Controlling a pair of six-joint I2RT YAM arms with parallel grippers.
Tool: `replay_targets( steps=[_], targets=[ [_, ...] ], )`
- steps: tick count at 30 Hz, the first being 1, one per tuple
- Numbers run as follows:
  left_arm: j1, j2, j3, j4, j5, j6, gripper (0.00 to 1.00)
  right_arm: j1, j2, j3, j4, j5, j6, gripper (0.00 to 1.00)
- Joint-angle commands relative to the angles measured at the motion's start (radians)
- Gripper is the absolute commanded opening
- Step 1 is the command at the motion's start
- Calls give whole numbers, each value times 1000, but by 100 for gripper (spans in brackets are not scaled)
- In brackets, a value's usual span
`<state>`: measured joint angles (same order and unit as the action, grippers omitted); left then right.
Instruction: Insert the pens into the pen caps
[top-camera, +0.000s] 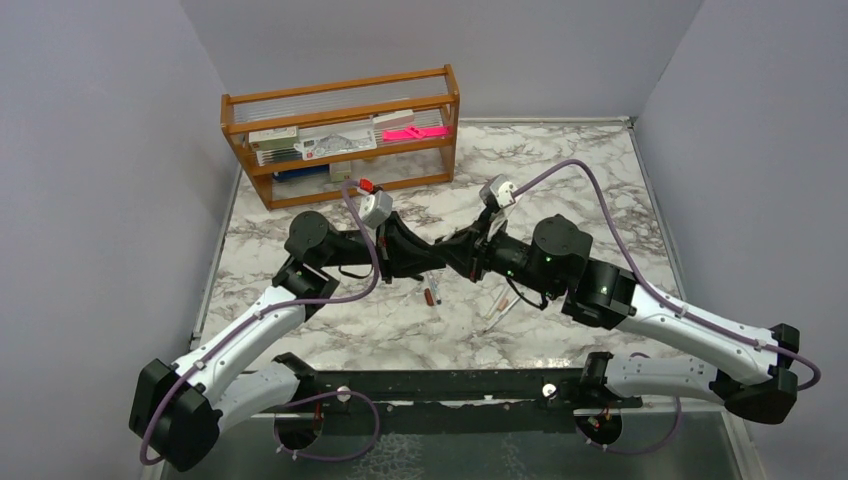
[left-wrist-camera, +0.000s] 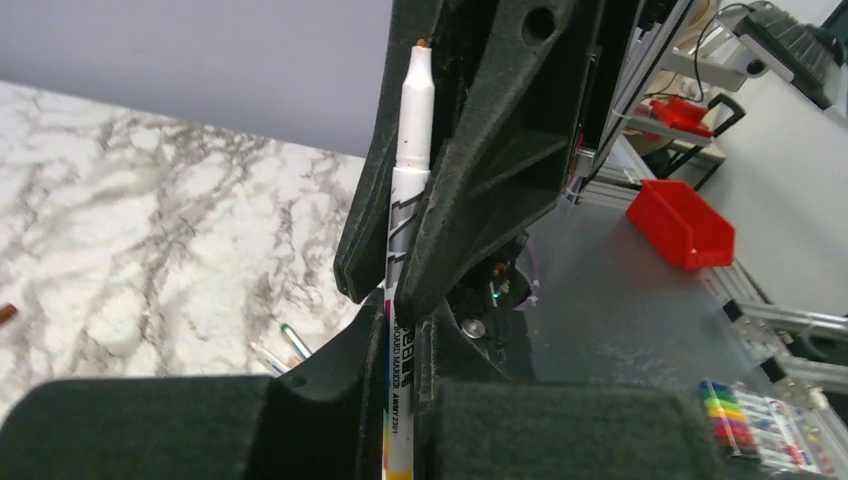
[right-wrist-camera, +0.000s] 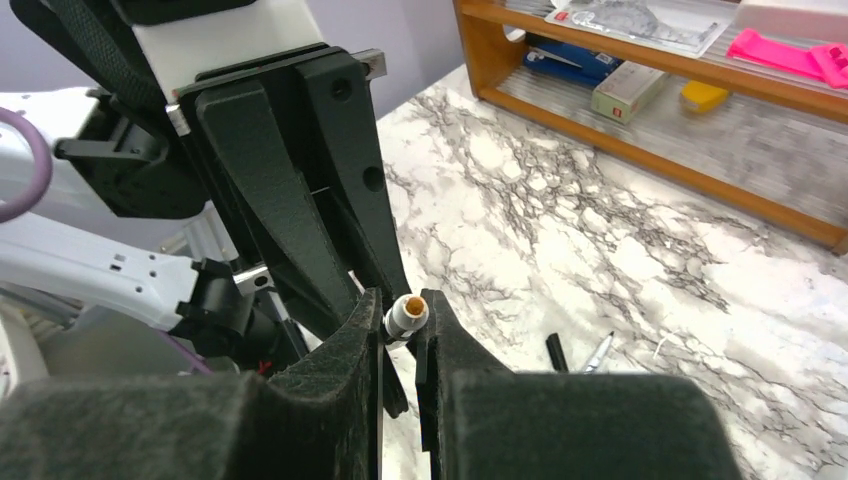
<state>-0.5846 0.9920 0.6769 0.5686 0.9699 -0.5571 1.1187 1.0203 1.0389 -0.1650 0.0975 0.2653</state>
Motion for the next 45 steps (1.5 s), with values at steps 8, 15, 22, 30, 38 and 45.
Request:
replay_targets(
  steps=[8,15,22,30,38,45],
  targets=[
    [-1,-25,-6,-21,-93,18,0,8,-51,-69,78,52,19,38],
    [0,-74,-74,-56,-341,21,0,7,-206,-137,138,566,-23,60],
    [2,-67,-91,-80,-438,17,0,-264,62,140,-269,441,-60,54],
    [17,-174,-49,-298,-504,60,0,-514,524,285,-400,100,-124,59],
    [20,-247,-17,-497,-549,155,0,-590,821,376,-313,51,-183,59],
    [21,-254,-3,-547,-526,186,0,-674,930,435,-253,6,-213,59]
  ],
)
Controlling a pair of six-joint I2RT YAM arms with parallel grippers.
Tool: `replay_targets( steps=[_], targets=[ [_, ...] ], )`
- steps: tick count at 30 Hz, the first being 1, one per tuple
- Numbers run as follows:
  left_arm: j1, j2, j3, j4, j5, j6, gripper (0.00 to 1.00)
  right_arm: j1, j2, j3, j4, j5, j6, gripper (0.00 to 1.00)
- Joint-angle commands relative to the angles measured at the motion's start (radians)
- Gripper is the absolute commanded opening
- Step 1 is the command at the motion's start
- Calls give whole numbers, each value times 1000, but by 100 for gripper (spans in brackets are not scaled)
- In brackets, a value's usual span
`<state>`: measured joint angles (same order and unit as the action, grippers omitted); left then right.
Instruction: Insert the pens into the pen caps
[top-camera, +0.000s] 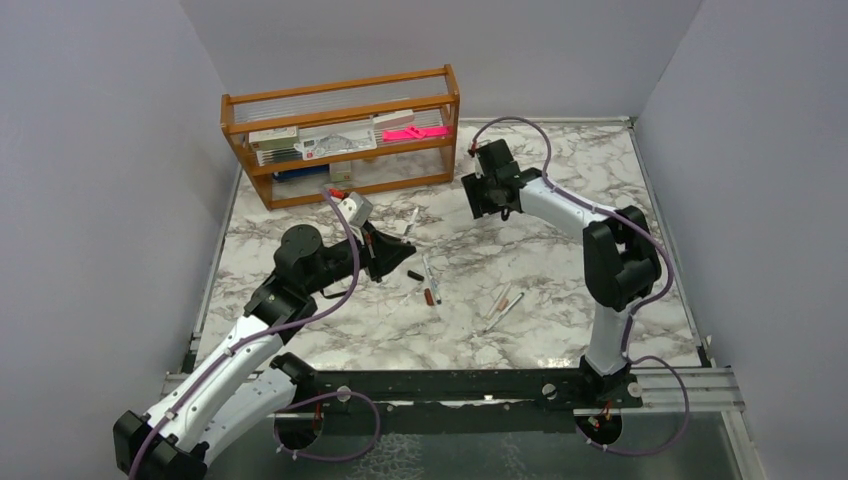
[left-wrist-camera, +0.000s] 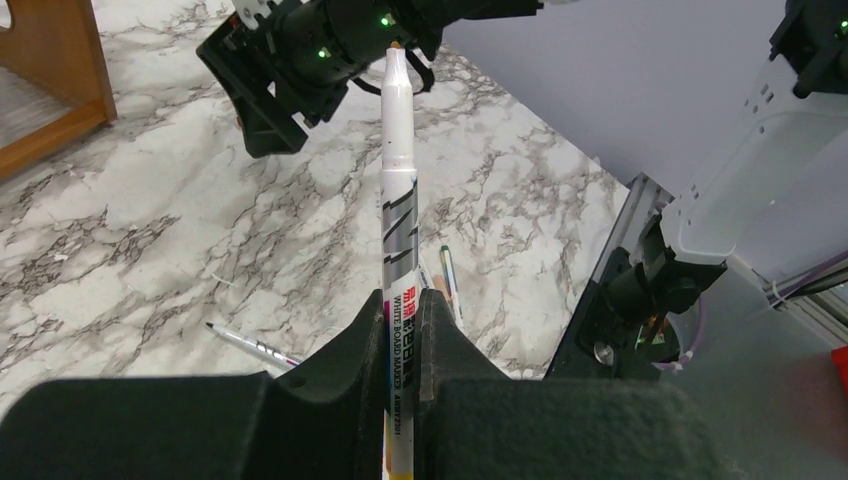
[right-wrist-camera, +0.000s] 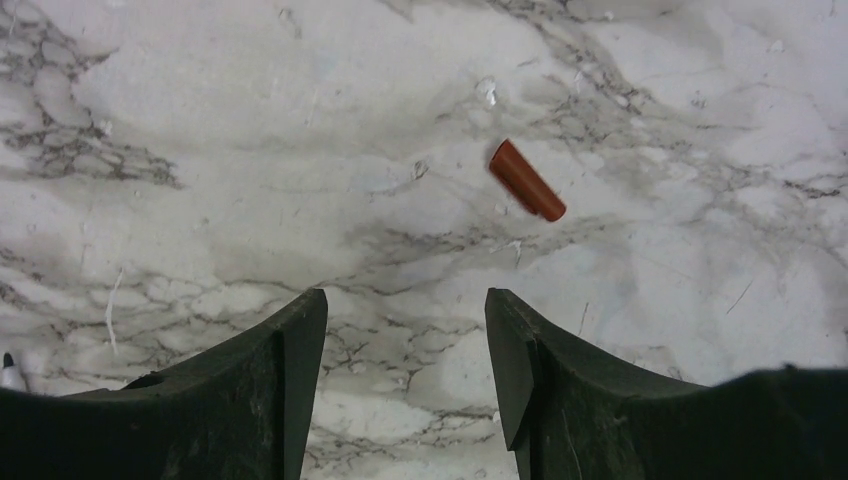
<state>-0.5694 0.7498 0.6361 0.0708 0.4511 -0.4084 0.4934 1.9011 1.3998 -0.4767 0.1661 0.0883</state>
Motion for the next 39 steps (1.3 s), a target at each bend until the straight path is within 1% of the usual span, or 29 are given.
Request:
replay_targets(
  steps=[1,9,13,18,24,26,30,36,39],
  targets=[
    [6,-7,40,-50,3,38,0,-59,64,84,61,-71,-38,59],
    [6,33,42,-22,37,31,0,-111,159,137,81,-112,-84,59],
    [6,36,42,-13,53,27,0,-118,188,118,128,-136,-104,58],
    [6,30,31,-23,45,30,0,-124,230,117,138,-140,-120,58],
    [6,33,25,-19,43,25,0,-126,223,74,153,-142,-121,55],
    [6,33,24,-18,43,25,0,-126,211,56,156,-142,-117,49],
    [6,34,18,-12,43,18,0,-125,180,12,158,-142,-98,33],
    [6,30,7,0,42,5,0,-125,143,-56,179,-149,-71,3],
    [6,34,-7,26,35,-25,0,-125,77,-113,204,-201,-10,2]
  ],
)
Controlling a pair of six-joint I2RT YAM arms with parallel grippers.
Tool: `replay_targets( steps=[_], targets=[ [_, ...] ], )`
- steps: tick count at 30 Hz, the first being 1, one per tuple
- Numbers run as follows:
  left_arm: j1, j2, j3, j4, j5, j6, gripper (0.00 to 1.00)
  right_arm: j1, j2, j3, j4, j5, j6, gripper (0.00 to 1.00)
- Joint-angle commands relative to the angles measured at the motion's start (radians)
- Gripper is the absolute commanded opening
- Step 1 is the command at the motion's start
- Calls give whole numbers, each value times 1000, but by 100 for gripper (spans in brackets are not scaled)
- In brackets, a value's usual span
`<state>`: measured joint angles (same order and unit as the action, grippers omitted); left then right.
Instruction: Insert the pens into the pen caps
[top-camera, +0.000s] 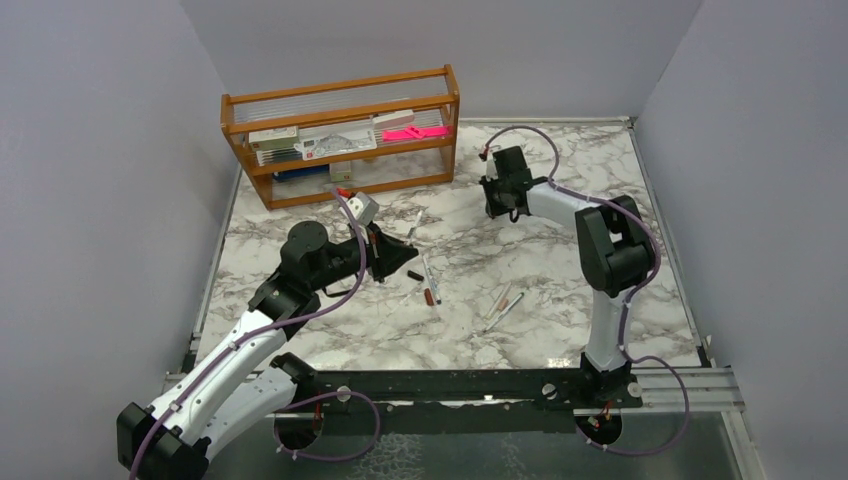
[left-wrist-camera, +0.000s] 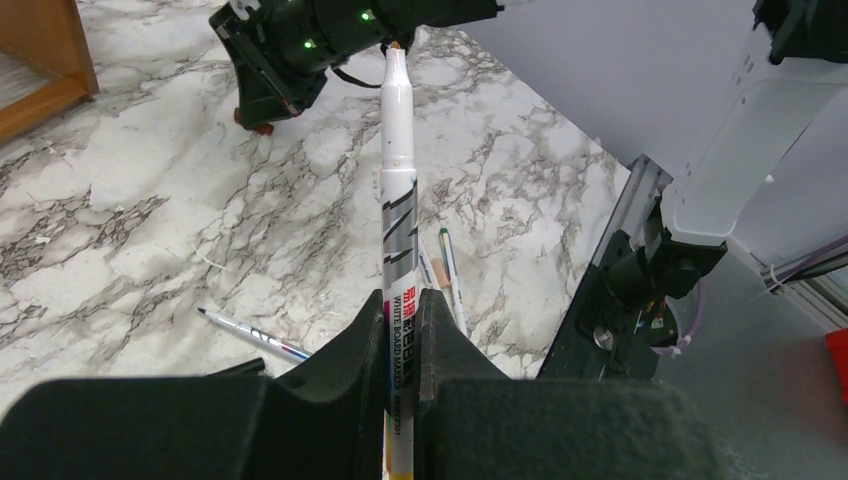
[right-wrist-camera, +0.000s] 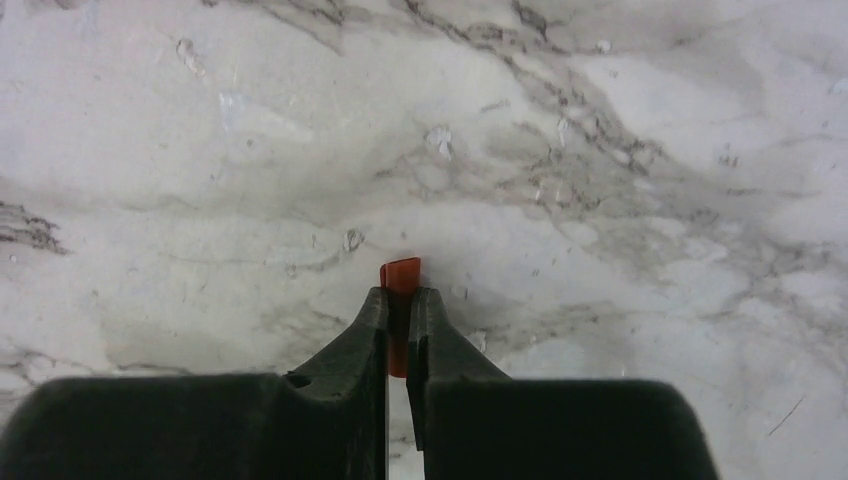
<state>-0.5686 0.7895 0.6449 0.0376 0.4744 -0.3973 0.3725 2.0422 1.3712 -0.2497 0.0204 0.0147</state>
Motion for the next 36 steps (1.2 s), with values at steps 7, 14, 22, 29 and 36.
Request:
replay_targets(
  steps=[7,14,22,29,36],
  targets=[
    [3,65,-232,470,-40,-377,0,-4,-576,-516,501,-366,445,2],
    [-3,253,-253,751,-55,-532,0,-3,-773,-918,1173,-453,824,2],
    [-55,414,-230,1009,-72,-607,0,21,-778,-1006,1468,-434,1007,2],
    [-147,552,-214,1161,-108,-638,0,40,-720,-980,1608,-394,1067,2],
    [-192,560,-187,1157,-112,-629,0,49,-738,-948,1531,-383,1024,2]
  ],
)
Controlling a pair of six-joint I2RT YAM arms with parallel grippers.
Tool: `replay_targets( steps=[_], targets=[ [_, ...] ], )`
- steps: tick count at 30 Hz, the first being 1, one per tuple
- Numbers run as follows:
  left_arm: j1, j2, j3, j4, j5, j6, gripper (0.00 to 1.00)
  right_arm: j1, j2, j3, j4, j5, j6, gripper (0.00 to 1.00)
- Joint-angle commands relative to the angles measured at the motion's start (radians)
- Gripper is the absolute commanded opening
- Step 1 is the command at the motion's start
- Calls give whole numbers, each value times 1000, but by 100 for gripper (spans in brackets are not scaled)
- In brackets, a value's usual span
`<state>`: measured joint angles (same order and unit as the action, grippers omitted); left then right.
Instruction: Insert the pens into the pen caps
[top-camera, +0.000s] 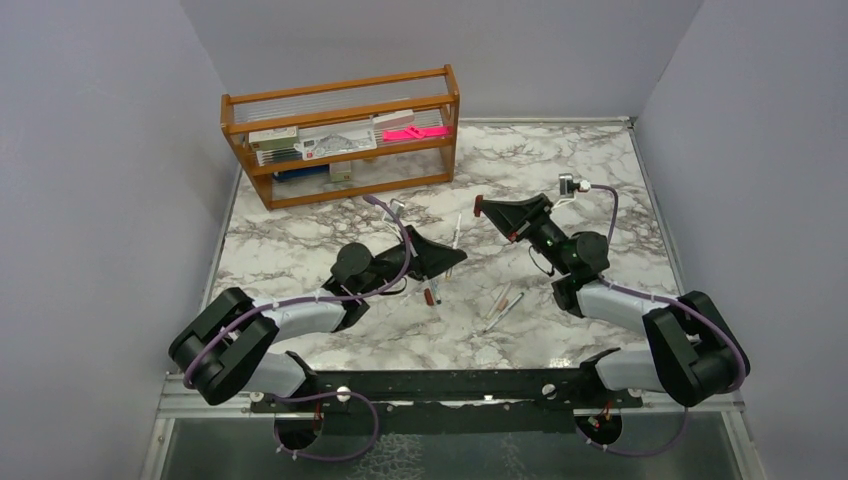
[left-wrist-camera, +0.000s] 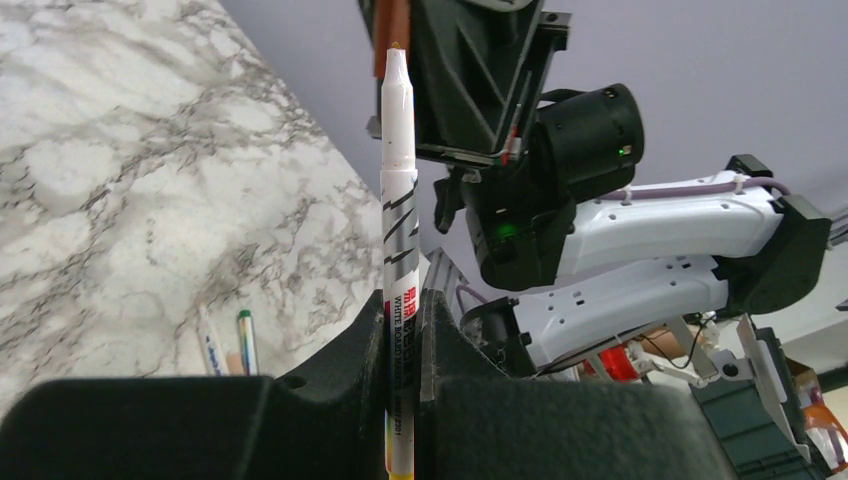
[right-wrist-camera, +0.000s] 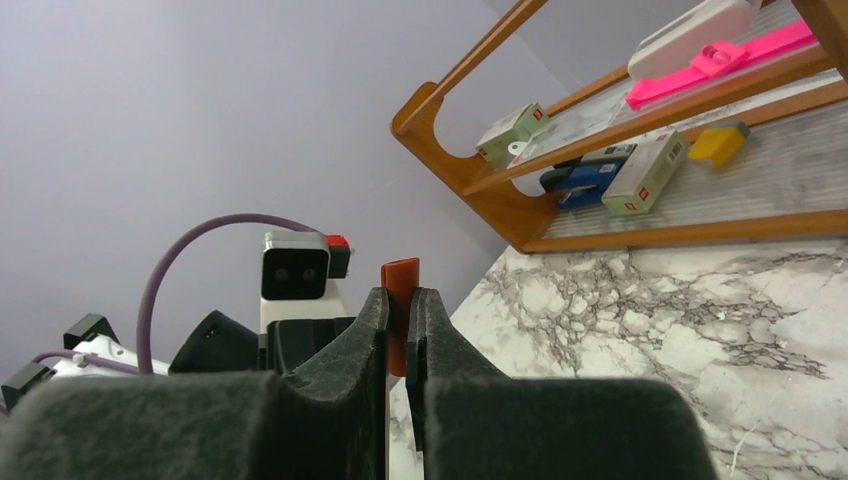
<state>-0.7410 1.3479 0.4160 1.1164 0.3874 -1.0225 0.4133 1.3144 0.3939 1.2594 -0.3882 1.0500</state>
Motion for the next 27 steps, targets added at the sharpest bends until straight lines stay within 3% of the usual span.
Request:
replay_targets(
  steps=[1,27],
  targets=[
    [-24,7,44,79,-24,-4,0,9,-9,28,23,29,-12,2],
    [-86,64,49,79,-62,18,0,9,26,46,62,12,22,2]
  ],
)
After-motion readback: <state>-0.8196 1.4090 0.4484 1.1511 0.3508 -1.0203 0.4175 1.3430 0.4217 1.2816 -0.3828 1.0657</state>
